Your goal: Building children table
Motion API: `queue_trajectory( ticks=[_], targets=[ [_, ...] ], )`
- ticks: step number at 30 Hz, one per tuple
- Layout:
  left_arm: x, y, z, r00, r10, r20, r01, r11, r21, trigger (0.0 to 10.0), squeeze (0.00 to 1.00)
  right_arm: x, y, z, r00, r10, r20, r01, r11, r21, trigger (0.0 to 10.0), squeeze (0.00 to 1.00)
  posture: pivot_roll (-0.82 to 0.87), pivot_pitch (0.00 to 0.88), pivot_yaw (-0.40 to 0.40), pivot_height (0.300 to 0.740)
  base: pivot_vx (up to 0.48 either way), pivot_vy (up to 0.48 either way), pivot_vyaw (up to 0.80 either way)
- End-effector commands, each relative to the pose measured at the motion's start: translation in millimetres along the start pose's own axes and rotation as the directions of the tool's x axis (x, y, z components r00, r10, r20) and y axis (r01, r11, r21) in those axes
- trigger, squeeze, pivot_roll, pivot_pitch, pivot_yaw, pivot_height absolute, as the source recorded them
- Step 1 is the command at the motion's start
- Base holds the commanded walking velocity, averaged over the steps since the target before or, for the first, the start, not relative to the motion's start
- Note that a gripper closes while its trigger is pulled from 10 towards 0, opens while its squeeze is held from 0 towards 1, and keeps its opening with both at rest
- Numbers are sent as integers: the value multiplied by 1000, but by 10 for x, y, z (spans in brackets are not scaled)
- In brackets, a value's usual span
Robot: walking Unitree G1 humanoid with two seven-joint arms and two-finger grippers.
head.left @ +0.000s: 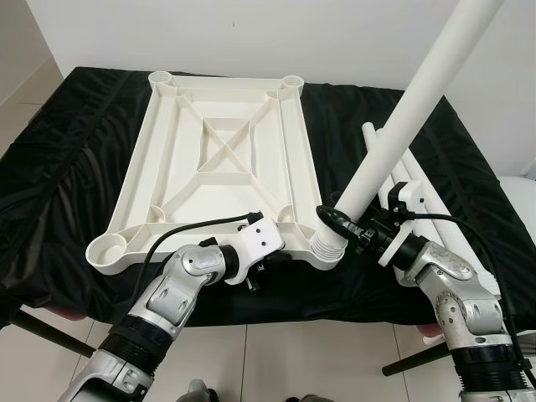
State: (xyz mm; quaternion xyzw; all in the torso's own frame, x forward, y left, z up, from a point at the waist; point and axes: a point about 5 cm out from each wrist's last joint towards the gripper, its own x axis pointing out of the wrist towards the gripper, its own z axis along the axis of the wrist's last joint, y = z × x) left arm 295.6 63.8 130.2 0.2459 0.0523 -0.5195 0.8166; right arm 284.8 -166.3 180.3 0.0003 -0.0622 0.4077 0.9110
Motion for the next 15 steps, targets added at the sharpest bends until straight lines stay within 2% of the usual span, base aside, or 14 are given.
queue_trajectory(
  ticks=[1, 10, 15],
  targets=[
    [-18, -37, -72, 1000, 4, -30, -4, 1000, -14, 10000, 0, -23, 3, -102, 999, -7, -47, 7, 1000, 16, 10000, 0, -56, 99, -21, 740, 0, 0, 0],
    [-31, -38, -55, 1000, 2, -27, -2, 1000, -9, 10000, 0, 10, 67, -155, 997, 18, -70, -18, 1000, -1, 10000, 0, -56, 105, -20, 740, 0, 0, 0],
    [-41, -48, -45, 1000, -1, -25, 0, 1000, -9, 10000, 0, 26, 173, -214, 995, 53, -86, -53, 999, -3, 10000, 0, -55, 109, -20, 740, 0, 0, 0]
  ],
)
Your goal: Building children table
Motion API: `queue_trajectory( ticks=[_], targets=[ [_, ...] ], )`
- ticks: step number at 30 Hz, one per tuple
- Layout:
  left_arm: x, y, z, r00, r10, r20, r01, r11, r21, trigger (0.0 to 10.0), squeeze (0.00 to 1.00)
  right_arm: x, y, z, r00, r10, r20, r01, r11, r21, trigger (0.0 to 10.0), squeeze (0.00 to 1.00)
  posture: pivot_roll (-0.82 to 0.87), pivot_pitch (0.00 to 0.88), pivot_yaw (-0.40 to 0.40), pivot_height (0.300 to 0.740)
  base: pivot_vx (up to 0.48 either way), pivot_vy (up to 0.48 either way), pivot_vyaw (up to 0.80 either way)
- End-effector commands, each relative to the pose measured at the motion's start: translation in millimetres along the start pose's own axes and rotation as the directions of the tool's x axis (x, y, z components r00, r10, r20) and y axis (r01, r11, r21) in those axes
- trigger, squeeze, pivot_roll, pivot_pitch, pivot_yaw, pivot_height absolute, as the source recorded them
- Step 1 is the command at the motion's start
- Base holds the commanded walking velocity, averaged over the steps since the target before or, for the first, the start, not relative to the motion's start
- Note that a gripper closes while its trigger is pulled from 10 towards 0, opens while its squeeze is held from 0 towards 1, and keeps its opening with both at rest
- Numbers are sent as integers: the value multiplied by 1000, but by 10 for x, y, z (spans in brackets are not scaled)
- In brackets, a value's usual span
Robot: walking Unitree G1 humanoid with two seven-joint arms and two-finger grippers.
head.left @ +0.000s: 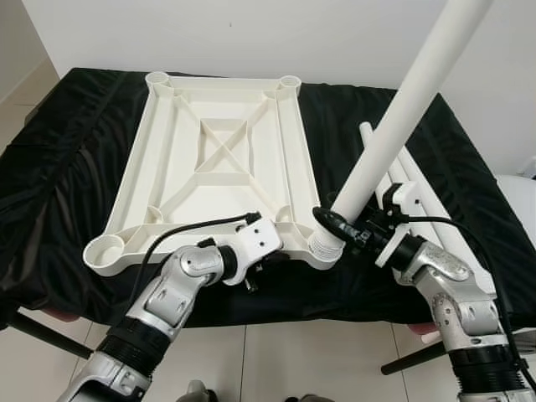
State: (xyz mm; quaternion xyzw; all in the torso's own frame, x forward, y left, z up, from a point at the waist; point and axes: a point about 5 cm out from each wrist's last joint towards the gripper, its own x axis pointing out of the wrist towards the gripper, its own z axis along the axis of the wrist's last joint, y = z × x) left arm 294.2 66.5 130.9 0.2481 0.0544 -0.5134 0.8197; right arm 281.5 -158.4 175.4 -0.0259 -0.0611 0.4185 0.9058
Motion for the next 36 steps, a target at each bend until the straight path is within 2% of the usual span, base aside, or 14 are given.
queue_trajectory(
  ticks=[1, 8, 28, 36],
  targets=[
    [-10, -47, -41, 1000, -13, -17, 13, 1000, -8, 10000, 0, 1, 100, -161, 998, 29, -61, -26, 999, 41, 10000, 0, -55, 109, -20, 740, 0, 0, 0],
    [-11, -40, -13, 1000, -11, -10, 11, 1000, -5, 10000, 0, -22, 202, -284, 996, 36, -83, -31, 997, 64, 10000, 0, -57, 109, -23, 740, 0, 0, 0],
    [-9, -36, 14, 1000, -12, -5, 12, 1000, -2, 10000, 0, -21, 187, -352, 995, -16, -94, 23, 997, 72, 10000, 0, -60, 112, -21, 740, 0, 0, 0],
    [-16, -38, 17, 1000, -14, -5, 14, 1000, -1, 10000, 0, -20, 131, -375, 992, -84, -98, 91, 994, 67, 10000, 0, -59, 114, -17, 740, 0, 0, 0]
  ],
)
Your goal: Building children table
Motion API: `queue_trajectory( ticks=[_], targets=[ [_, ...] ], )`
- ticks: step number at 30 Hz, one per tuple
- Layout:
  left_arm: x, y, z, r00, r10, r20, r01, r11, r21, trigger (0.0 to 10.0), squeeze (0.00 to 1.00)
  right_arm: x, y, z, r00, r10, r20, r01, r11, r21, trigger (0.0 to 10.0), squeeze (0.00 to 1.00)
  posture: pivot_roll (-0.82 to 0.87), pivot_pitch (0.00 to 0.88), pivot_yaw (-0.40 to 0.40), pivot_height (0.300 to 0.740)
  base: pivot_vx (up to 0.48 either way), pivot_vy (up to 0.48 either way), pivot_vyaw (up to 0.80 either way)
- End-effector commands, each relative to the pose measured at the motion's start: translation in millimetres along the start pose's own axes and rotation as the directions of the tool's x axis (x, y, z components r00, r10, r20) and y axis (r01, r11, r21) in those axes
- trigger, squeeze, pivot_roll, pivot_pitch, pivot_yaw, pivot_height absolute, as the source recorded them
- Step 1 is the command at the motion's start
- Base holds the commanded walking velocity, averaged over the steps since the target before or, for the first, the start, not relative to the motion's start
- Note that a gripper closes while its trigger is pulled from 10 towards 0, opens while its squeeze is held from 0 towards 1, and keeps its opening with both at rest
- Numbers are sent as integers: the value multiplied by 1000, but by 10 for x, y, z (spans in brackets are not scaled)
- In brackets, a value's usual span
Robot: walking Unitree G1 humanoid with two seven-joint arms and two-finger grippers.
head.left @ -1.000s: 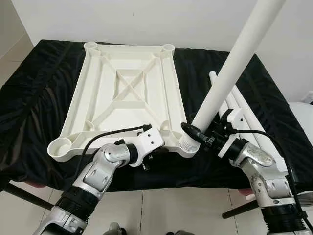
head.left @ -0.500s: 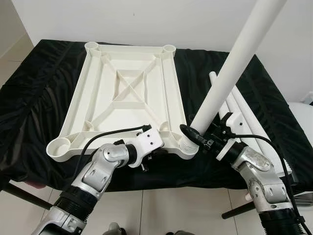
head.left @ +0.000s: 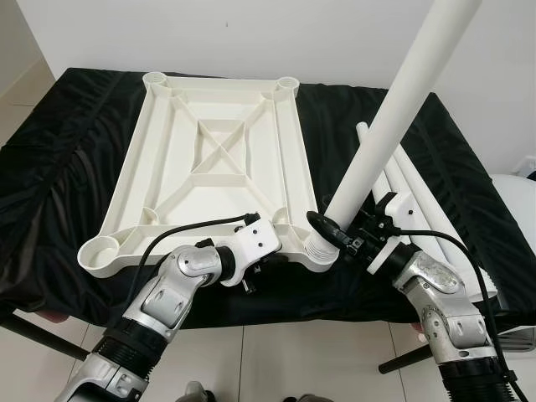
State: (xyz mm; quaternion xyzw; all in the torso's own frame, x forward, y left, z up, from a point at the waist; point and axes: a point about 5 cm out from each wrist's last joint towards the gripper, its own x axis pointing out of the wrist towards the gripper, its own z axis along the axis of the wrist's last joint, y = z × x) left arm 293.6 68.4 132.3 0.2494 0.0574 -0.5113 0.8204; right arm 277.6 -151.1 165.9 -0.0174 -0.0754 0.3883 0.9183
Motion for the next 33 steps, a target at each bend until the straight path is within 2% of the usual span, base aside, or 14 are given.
queue_trajectory(
  ticks=[1, 17, 33],
  targets=[
    [7, -44, 12, 1000, -17, 2, 17, 1000, 0, 10000, 0, -53, 42, -284, 992, -18, -128, 26, 998, 65, 10000, 0, -59, 114, -17, 740, 0, 0, 0],
    [-1, -45, 30, 1000, -18, 6, 18, 1000, 3, 10000, 0, -9, 66, -284, 990, -89, -110, 95, 994, 50, 10000, 0, -56, 118, -17, 740, 0, 0, 0],
    [1, -33, 60, 1000, -12, 15, 12, 1000, 3, 10000, 0, -22, 197, -305, 987, -119, -105, 121, 992, 16, 10000, 0, -59, 124, -21, 740, 0, 0, 0]
  ],
)
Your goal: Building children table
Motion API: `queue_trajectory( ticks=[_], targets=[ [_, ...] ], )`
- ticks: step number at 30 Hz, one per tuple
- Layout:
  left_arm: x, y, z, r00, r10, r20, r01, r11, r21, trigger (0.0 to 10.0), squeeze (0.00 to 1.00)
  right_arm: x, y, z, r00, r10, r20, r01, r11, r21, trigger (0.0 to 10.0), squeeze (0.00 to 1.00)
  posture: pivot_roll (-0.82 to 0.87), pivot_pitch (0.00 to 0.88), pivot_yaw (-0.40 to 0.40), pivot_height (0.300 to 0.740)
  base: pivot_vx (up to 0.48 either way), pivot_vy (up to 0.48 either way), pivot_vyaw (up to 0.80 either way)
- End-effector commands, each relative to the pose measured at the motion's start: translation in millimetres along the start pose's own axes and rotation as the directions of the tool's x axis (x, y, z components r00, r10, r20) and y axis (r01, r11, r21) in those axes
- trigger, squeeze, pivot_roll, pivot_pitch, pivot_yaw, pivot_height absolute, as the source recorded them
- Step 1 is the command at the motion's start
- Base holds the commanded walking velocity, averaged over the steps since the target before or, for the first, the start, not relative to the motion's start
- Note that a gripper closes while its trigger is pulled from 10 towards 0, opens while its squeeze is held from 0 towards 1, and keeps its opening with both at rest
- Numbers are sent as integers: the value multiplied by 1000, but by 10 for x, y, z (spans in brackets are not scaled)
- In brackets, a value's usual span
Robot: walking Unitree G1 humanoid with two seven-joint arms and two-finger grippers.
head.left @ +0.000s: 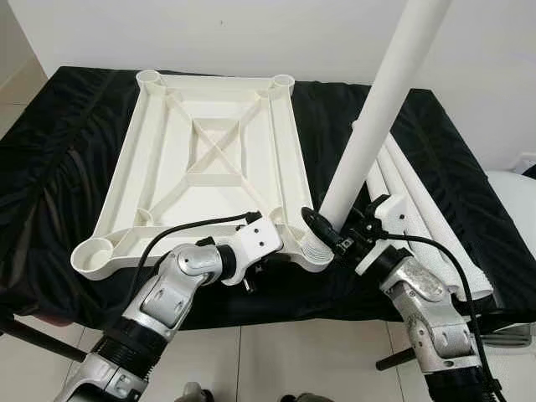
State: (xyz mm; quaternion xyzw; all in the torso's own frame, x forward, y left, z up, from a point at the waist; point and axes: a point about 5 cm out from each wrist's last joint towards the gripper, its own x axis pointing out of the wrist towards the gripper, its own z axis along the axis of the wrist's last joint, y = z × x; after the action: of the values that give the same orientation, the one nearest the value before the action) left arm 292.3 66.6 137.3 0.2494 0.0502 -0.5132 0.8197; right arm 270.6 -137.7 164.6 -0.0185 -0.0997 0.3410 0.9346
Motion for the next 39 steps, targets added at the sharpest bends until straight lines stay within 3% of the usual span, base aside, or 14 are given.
queue_trajectory(
  ticks=[1, 14, 20, 21, 23, 24, 25, 26, 37, 38, 39],
  targets=[
    [10, -33, 6, 1000, -12, 2, 12, 1000, -5, 10000, 0, -85, 53, -295, 989, -16, -146, 23, 999, 41, 10000, 0, -59, 124, -21, 740, 0, 0, 0],
    [-4, -27, -1, 1000, -19, -9, 19, 1000, -16, 10000, 0, -115, 56, -297, 984, -128, -122, 133, 990, 37, 10000, 0, -59, 127, -19, 740, 0, 0, 0],
    [-16, -39, -62, 995, -54, -82, 52, 998, -27, 10000, 0, -114, 56, -288, 984, -137, -116, 141, 989, 32, 10000, 0, -61, 127, -15, 740, 0, 0, 0],
    [-22, -40, -73, 994, -62, -92, 60, 998, -26, 9373, 0, -112, 58, -287, 984, -137, -115, 142, 989, 30, 10000, 0, -61, 126, -12, 740, 0, 0, 0],
    [-27, -37, -87, 992, -63, -105, 60, 998, -28, 9373, 0, -111, 58, -288, 984, -138, -115, 142, 989, 31, 10000, 0, -61, 126, -12, 740, 0, 0, 0],
    [-39, -27, -113, 990, -63, -127, 62, 998, -15, 4549, 0, -108, 62, -288, 983, -141, -115, 145, 989, 30, 10000, 0, -61, 126, -11, 740, 0, 0, 0],
    [-39, -27, -113, 990, -63, -127, 62, 998, -15, 4549, 0, -108, 62, -288, 983, -141, -115, 145, 989, 30, 10000, 0, -61, 126, -11, 740, 0, 0, 0],
    [-43, -9, -116, 991, -51, -125, 48, 999, -22, 0, 0, -107, 63, -288, 983, -142, -114, 146, 989, 30, 10000, 0, -61, 126, -11, 740, 0, 0, 0],
    [-53, 35, -95, 991, -29, -132, 24, 999, -40, 0, 0, -116, 84, -292, 982, -149, -113, 154, 987, 34, 10000, 0, -60, 127, -8, 740, 0, 0, 0],
    [-52, 66, -102, 989, -7, -146, 0, 999, -43, 1647, 0, -121, 93, -294, 982, -149, -113, 154, 987, 37, 10000, 0, -60, 127, -8, 740, 0, 0, 0],
    [-52, 66, -102, 989, -7, -146, 0, 999, -43, 1647, 0, -121, 93, -294, 982, -149, -113, 154, 987, 37, 10000, 0, -60, 127, -8, 740, 0, 0, 0]
  ],
)
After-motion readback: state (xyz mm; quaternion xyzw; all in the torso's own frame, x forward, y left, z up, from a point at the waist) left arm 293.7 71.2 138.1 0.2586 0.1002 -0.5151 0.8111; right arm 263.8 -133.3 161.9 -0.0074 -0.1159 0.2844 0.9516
